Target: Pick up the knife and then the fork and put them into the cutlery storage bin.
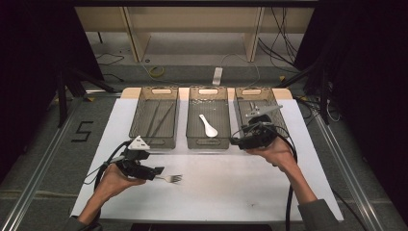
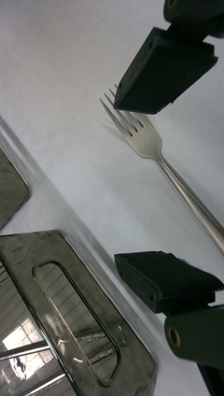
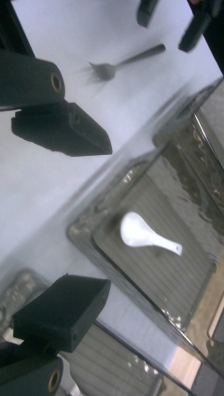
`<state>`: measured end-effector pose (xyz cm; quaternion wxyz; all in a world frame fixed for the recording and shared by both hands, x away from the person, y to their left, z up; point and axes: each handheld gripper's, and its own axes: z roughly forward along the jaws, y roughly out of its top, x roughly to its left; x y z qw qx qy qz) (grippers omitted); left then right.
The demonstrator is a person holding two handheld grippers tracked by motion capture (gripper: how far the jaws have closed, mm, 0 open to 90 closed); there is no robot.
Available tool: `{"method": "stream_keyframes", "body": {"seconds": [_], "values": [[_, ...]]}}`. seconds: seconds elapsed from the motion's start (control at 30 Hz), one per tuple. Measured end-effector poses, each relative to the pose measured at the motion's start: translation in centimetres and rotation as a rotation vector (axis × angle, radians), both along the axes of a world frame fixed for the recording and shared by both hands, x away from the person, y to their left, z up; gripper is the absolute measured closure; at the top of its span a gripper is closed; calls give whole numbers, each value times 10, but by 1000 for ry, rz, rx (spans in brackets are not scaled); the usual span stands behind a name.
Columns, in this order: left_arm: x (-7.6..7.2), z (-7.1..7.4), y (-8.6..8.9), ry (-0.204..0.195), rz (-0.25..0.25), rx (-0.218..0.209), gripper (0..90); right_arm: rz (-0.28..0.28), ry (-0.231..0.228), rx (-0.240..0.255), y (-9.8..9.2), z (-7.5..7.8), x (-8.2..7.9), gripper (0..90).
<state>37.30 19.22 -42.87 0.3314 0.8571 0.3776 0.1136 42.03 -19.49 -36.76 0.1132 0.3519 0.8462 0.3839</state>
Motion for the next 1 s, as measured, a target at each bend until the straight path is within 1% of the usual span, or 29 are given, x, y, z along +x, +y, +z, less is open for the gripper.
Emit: {"method": "stream_keyframes", "body": {"seconds": [0.1, 0.2, 0.27, 0.33, 0.4, 0.47, 0.57, 0.63, 0.7, 0.73, 0.83, 0.9, 1.0], "values": [[2, 1, -1, -4, 1, 25, 204, 11, -3, 14, -1, -6, -13, 296], [4, 4, -1, -18, 3, 30, 203, 21, -11, 33, -2, -14, -24, 295], [6, 5, 0, -16, 4, 45, 203, 28, -3, 45, -2, -20, -31, 295], [7, 6, 0, -15, 4, 52, 205, 28, -6, 57, -3, -26, -38, 295], [8, 5, 1, -9, -2, 68, 206, 28, 0, 58, -4, -31, -43, 295], [8, 3, 0, -7, 1, 83, 206, 24, 9, 72, -5, -36, -48, 296], [9, 1, 1, 3, -8, 104, 211, 24, 7, 64, -5, -43, -53, 297], [9, 0, 1, 3, -17, 112, 216, 21, 17, 64, -6, -47, -57, 297], [9, 0, 2, 10, -21, 130, 220, 22, 17, 55, -6, -51, -60, 297], [9, 0, 2, 14, -23, 137, 223, 25, 25, 56, -7, -52, -61, 297], [9, 0, 3, 27, -24, 159, 233, 25, 40, 55, -6, -56, -65, 297], [10, 0, 3, 35, -28, 174, 240, 31, 41, 52, -6, -57, -67, 297], [11, 0, 5, 54, -32, 185, 247, 36, 46, 50, -5, -59, -70, 297]]}}
